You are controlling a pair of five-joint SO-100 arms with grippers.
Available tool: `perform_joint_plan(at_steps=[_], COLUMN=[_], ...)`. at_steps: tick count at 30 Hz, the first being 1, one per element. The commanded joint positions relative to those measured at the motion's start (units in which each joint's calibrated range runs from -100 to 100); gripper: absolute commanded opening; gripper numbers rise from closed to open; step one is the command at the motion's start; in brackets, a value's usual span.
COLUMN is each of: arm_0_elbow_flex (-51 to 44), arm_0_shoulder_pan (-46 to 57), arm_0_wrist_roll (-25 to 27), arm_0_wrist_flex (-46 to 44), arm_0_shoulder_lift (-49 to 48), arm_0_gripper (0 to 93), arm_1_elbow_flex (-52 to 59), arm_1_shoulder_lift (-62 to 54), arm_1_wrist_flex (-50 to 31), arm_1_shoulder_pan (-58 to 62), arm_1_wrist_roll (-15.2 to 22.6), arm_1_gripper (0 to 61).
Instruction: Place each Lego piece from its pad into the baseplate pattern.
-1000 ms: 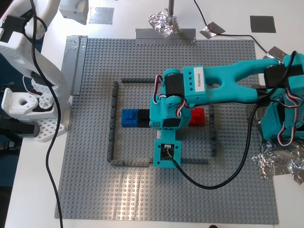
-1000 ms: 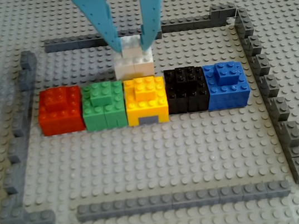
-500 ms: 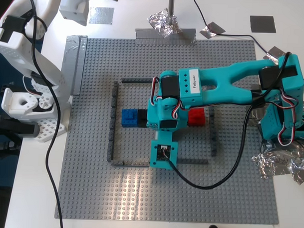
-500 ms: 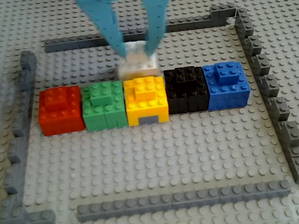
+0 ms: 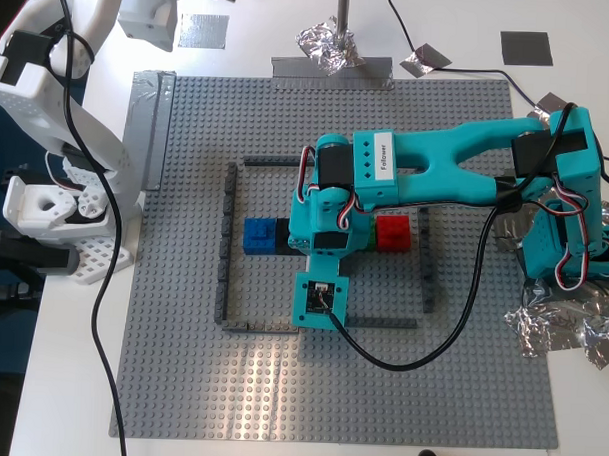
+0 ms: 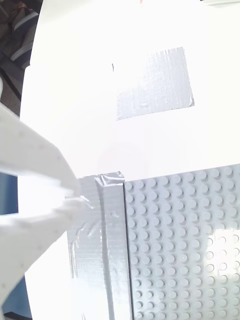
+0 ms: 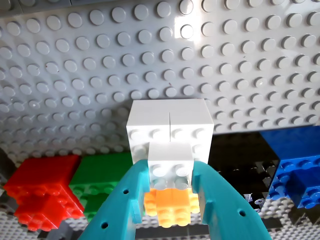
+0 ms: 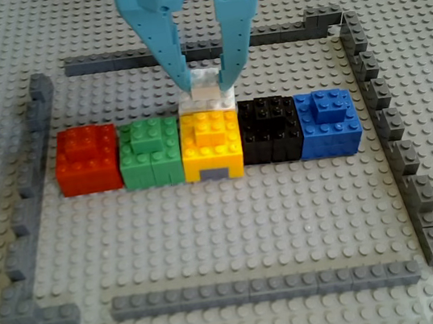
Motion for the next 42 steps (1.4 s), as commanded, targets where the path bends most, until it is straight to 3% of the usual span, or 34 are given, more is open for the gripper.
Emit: perform_joint_plan(at_steps=[1,5,9,27,31,42], arm_0_elbow_flex=[-2.5,-2.4,-2.4,-2.0,-1.9,-1.9], arm_0_shoulder_pan=[0.0,-0.3,-0.3,-0.3,-0.3,-0.3], arm_0_wrist_roll=[0.2,0.2,0.2,0.1,0.0,0.1], arm_0_wrist_flex=[-0.3,-0.1,-0.1,0.1,0.1,0.2], arm_0_shoulder_lift=[-0.3,-0.3,-0.3,-0.3,-0.3,-0.9], arm_0_gripper=[0.0,0.0,6.5,7.4,19.6,20.4], arm_1_elbow_flex=[-0.3,-0.3,-0.3,-1.7,-1.5,-1.1], arm_1_shoulder_lift=[-2.8,-2.8,-2.7,-6.2,-5.9,-6.1], arm_1_wrist_flex=[-0.4,-0.4,-0.3,4.2,4.1,4.3], arm_1_shoulder_pan=[-0.1,-0.1,-0.1,1.9,1.6,1.9], arm_1_wrist_roll=[0.0,0.0,0.0,0.4,0.3,0.4], arm_1_gripper=[0.2,0.2,0.2,0.2,0.2,0.2])
